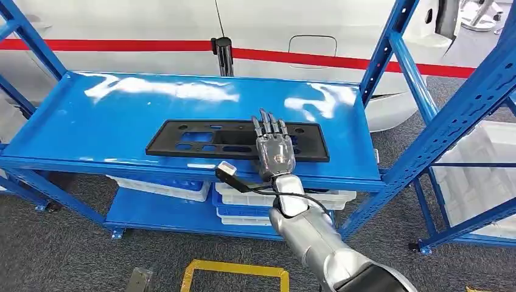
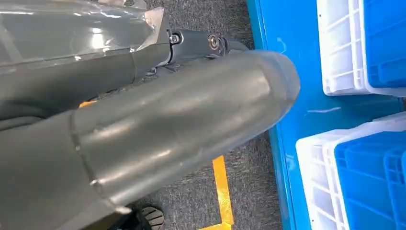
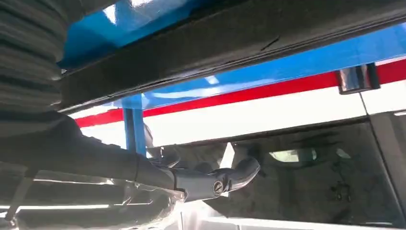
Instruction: Take the parts from the cabinet and place them on the table.
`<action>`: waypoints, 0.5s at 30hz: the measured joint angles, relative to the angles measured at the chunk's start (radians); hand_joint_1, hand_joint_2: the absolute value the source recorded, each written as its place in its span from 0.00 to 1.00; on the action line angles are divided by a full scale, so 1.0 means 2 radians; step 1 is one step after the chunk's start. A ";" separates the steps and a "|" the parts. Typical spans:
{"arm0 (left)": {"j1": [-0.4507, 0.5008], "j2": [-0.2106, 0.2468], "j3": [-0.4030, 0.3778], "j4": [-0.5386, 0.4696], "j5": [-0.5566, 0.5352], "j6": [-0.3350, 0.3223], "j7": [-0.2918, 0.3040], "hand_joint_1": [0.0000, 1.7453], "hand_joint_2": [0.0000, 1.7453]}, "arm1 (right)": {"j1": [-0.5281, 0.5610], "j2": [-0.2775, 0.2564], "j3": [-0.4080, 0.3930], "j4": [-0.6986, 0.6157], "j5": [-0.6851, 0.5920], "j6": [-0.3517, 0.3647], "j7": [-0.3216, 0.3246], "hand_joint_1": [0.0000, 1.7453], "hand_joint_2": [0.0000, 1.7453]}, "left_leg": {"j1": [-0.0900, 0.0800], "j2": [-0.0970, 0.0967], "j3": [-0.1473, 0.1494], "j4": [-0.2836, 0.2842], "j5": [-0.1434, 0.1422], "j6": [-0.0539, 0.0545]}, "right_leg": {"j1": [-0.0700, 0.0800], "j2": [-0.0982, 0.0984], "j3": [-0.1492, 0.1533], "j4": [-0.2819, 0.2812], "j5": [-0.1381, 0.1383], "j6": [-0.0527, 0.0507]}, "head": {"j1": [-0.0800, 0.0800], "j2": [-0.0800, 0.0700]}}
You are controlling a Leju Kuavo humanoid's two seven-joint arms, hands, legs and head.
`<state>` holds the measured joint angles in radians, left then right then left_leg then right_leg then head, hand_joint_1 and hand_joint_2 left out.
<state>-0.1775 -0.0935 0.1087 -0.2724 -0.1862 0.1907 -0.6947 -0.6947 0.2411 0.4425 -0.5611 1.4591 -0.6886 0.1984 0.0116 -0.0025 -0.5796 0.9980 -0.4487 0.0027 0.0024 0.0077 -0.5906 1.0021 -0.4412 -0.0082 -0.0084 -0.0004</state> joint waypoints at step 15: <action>0.000 -0.001 0.003 0.000 -0.002 -0.001 0.004 0.00 0.00 | 0.000 0.009 -0.006 0.012 0.014 0.000 -0.035 0.81 1.00 | 0.000 0.000 0.000 0.000 0.000 0.000 | 0.000 0.000 0.000 0.000 0.000 0.000 | 0.000 0.000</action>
<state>-0.1779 -0.0946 0.1156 -0.2716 -0.1896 0.1896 -0.6867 -0.6938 0.2586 0.4295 -0.5367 1.4881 -0.6886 0.1294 0.0119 -0.0024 -0.5796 0.9979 -0.4487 0.0027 0.0027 0.0077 -0.5909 1.0022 -0.4412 -0.0082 -0.0084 -0.0004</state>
